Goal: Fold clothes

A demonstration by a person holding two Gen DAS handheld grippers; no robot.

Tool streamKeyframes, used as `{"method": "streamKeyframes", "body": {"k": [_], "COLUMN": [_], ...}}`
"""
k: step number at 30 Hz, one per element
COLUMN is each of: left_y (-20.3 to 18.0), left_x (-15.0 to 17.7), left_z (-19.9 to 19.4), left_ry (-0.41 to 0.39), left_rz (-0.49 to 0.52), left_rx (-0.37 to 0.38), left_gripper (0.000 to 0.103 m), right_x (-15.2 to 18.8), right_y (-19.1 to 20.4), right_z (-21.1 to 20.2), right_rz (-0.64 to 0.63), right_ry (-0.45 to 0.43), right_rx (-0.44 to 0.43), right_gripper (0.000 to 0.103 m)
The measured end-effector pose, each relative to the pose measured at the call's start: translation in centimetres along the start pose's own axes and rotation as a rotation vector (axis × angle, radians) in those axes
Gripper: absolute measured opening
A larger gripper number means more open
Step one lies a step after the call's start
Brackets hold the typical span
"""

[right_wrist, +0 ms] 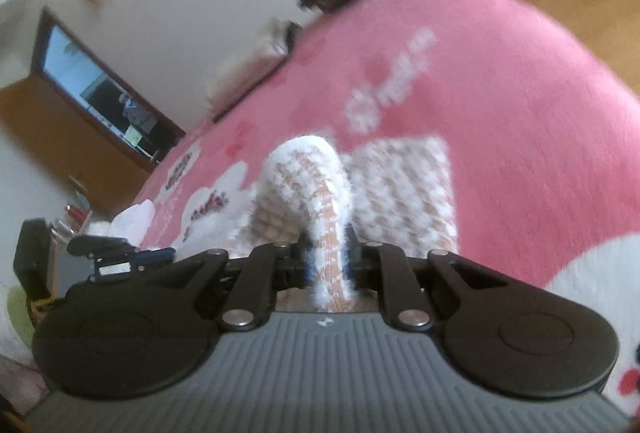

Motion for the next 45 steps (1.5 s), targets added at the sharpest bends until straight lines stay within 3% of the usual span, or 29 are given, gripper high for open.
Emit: {"method": "streamKeyframes", "body": {"k": [2, 4, 8, 12, 16, 18, 20, 23, 25, 27, 29, 30, 31, 34, 37, 41, 45], "left_y": [1.1, 2.6, 4.4, 5.0, 3.8, 1.1, -2.1, -7.8, -10.6, -11.1, -11.6, -11.9, -11.9, -11.7, -11.1, -10.1, -9.9], "left_x": [-0.1, -0.1, 0.3, 0.7, 1.3, 2.3, 3.8, 7.1, 9.6, 12.3, 15.0, 16.3, 16.4, 16.2, 15.8, 16.7, 15.9], "left_z": [-0.6, -1.7, -5.0, -9.0, -13.4, -14.8, -15.6, -14.3, -12.0, -10.2, -8.5, -7.6, -8.0, -9.6, -11.3, -9.4, -11.7], "left_ry": [-0.012, -0.043, -0.113, -0.167, -0.191, -0.177, -0.159, -0.141, -0.086, -0.04, 0.006, 0.029, 0.012, -0.029, -0.079, -0.041, -0.105], "left_rz": [-0.102, -0.212, -0.363, -0.464, -0.495, -0.48, -0.465, -0.466, -0.498, -0.471, -0.442, -0.428, -0.431, -0.444, -0.443, -0.485, -0.533], "left_rx": [0.031, 0.031, -0.039, -0.122, -0.186, -0.172, -0.143, -0.062, -0.012, -0.068, -0.124, -0.152, -0.144, -0.131, -0.155, -0.151, -0.14], "left_gripper": [0.032, 0.052, 0.053, 0.054, 0.054, 0.054, 0.054, 0.053, 0.05, 0.048, 0.044, 0.044, 0.044, 0.044, 0.049, 0.048, 0.047], "right_x": [-0.3, -0.9, -2.1, -3.6, -3.2, -1.7, 0.5, 5.1, 8.2, 10.4, 12.3, 13.0, 13.1, 12.3, 12.2, 12.1, 11.0], "right_y": [-1.3, -2.1, -3.3, -4.7, -6.5, -4.9, -1.9, 2.2, 4.6, 5.3, 3.5, 2.6, 1.8, 1.6, 2.5, 0.6, 1.4], "right_z": [0.9, 1.0, -0.2, -4.8, -11.2, -13.6, -15.5, -15.9, -15.1, -13.4, -10.9, -9.9, -9.6, -10.4, -11.8, -11.1, -11.6], "right_rz": [0.105, 0.217, 0.3, 0.311, 0.378, 0.284, 0.107, -0.155, -0.31, -0.434, -0.568, -0.606, -0.573, -0.542, -0.605, -0.68, -0.737], "right_ry": [0.067, 0.137, 0.205, 0.064, -0.032, -0.026, -0.018, 0.028, 0.074, 0.139, 0.206, 0.243, 0.275, 0.28, 0.252, 0.247, 0.268], "right_rx": [-0.066, -0.132, -0.138, -0.019, 0.098, 0.138, 0.185, 0.225, 0.241, 0.303, 0.454, 0.502, 0.495, 0.508, 0.544, 0.615, 0.637], "right_gripper": [0.014, 0.021, 0.036, 0.059, 0.058, 0.054, 0.048, 0.036, 0.031, 0.027, 0.023, 0.02, 0.019, 0.011, 0.012, 0.012, 0.013]}}
Point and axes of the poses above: each gripper's, at about its wrist camera, not at the fingertips, and z roughly the way its jaws point, y to its left, x to its underside, the point moved 9 cm from there along z, roughly the way its jaws point, and after that the axes turned 15 degrees about x, right-handed, at the moved point
